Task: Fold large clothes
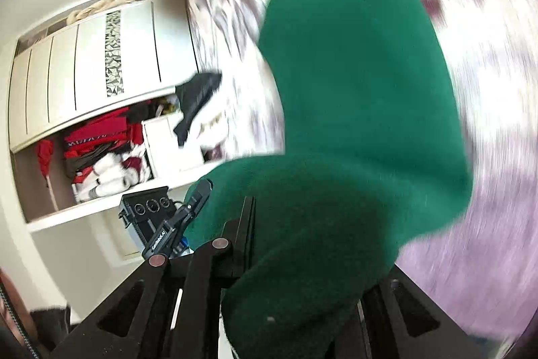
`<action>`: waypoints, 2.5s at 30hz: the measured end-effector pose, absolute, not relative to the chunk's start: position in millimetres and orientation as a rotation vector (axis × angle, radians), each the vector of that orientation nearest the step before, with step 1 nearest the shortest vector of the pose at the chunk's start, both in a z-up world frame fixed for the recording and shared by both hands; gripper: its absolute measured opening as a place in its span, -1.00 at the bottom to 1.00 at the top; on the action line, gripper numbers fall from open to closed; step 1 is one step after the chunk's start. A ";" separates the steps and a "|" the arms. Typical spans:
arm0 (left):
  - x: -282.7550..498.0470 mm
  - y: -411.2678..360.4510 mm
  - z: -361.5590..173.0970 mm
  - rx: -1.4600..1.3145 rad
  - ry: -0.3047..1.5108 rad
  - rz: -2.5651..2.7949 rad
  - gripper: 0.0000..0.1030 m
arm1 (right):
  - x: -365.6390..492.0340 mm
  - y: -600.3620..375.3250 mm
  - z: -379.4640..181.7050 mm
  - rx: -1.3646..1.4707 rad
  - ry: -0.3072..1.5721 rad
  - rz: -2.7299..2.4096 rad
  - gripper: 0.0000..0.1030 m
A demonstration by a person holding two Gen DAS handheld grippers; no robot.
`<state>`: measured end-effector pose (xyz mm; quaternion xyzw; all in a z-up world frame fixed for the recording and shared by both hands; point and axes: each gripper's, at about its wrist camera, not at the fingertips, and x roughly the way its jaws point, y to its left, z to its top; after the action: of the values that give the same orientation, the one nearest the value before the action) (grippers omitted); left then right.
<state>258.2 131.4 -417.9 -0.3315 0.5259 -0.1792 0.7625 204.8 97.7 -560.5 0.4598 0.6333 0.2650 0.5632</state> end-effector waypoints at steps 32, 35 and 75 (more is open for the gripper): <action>372.1 158.6 -453.7 -0.719 1.177 -0.178 0.53 | 421.3 68.1 -578.0 0.964 1.605 0.484 0.46; 365.3 147.0 -462.4 -0.608 1.202 -0.144 0.53 | 423.1 55.0 -543.8 0.756 1.505 0.400 0.46; 340.1 149.6 -514.8 -0.496 1.258 0.124 0.55 | 385.7 37.4 -696.7 0.429 1.630 0.509 0.96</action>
<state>340.1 149.6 -514.8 -0.2295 0.5820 0.0575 0.7781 385.7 37.4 -696.7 0.1878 0.7138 0.2230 0.6368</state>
